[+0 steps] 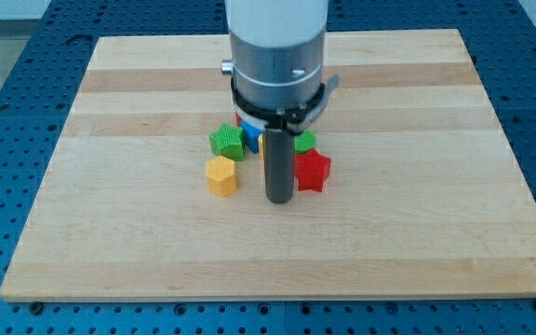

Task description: Push the red circle left and down

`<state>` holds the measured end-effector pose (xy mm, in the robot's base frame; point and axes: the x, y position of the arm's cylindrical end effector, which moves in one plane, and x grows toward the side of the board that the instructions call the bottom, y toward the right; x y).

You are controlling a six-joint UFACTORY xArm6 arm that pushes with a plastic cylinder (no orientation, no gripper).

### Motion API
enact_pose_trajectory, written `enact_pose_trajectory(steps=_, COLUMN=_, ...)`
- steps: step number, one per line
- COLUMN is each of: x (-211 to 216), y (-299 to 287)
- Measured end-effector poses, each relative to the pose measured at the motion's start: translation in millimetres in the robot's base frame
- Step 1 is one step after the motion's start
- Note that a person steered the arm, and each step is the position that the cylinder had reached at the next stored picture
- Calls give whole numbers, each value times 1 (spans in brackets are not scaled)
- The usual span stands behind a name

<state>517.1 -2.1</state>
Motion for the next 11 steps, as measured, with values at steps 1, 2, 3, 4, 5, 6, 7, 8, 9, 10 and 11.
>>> enact_pose_trajectory(steps=1, x=24, y=11)
enact_pose_trajectory(steps=2, x=28, y=56)
enact_pose_trajectory(steps=3, x=13, y=115)
enact_pose_trajectory(steps=4, x=-33, y=127)
enact_pose_trajectory(steps=5, x=-85, y=127)
enact_pose_trajectory(steps=6, x=-129, y=126)
enact_pose_trajectory(steps=7, x=-154, y=96)
enact_pose_trajectory(steps=8, x=-160, y=58)
enact_pose_trajectory(steps=9, x=-159, y=12)
enact_pose_trajectory(steps=10, x=-154, y=-32)
enact_pose_trajectory(steps=11, x=-151, y=-75)
